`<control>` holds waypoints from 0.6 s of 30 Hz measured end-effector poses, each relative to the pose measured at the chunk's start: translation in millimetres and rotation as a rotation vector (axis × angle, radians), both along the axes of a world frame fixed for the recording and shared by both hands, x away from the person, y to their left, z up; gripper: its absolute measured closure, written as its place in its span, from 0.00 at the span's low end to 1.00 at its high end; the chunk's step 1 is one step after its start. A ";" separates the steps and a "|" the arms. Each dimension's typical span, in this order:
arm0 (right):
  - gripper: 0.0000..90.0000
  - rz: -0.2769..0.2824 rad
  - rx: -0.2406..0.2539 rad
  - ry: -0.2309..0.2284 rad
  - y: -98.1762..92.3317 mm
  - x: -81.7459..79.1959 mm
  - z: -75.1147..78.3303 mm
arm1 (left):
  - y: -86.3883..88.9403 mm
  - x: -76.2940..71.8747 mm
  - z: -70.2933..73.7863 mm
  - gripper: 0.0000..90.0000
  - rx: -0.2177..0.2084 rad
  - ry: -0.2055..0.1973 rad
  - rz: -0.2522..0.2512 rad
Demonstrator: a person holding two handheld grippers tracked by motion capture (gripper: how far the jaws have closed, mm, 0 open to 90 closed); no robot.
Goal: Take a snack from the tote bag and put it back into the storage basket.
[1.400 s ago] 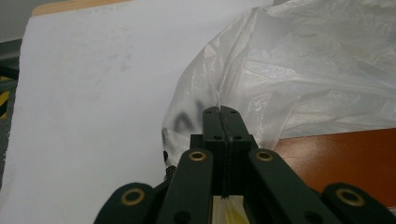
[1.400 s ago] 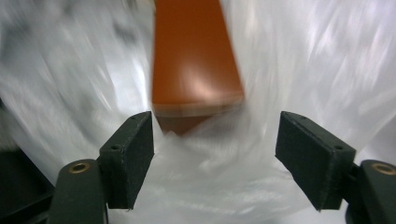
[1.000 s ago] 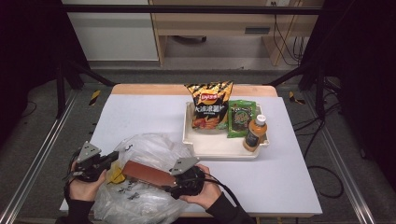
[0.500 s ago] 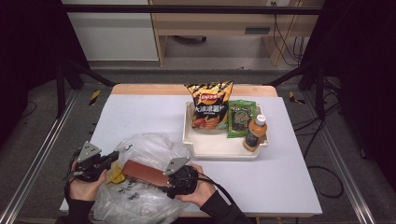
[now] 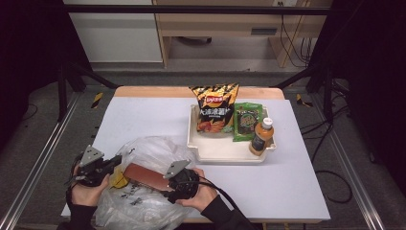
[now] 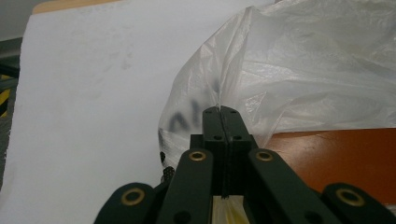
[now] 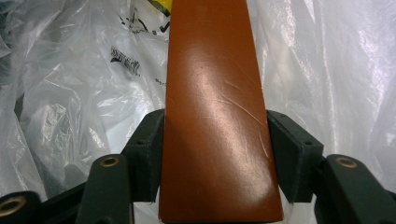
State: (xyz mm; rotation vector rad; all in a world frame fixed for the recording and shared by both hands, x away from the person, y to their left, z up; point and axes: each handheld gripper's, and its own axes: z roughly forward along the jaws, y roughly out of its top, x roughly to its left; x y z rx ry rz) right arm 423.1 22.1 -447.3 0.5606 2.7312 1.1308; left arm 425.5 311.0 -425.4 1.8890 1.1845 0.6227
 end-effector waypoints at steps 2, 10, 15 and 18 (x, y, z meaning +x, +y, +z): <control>0.49 0.003 -0.005 -0.009 0.0 -1.1 0.6 | 1.1 0.3 0.2 1.00 -0.002 0.001 0.004; 0.49 0.065 0.022 -0.022 -4.9 -9.8 8.1 | 2.3 0.3 0.2 1.00 -0.001 -0.001 0.010; 0.49 0.096 0.043 -0.039 -13.3 -15.3 16.8 | 1.8 0.3 0.0 1.00 0.001 -0.001 0.010; 0.49 0.100 0.070 -0.038 -19.1 -15.1 21.6 | 1.6 0.5 -0.3 1.00 0.002 0.000 0.010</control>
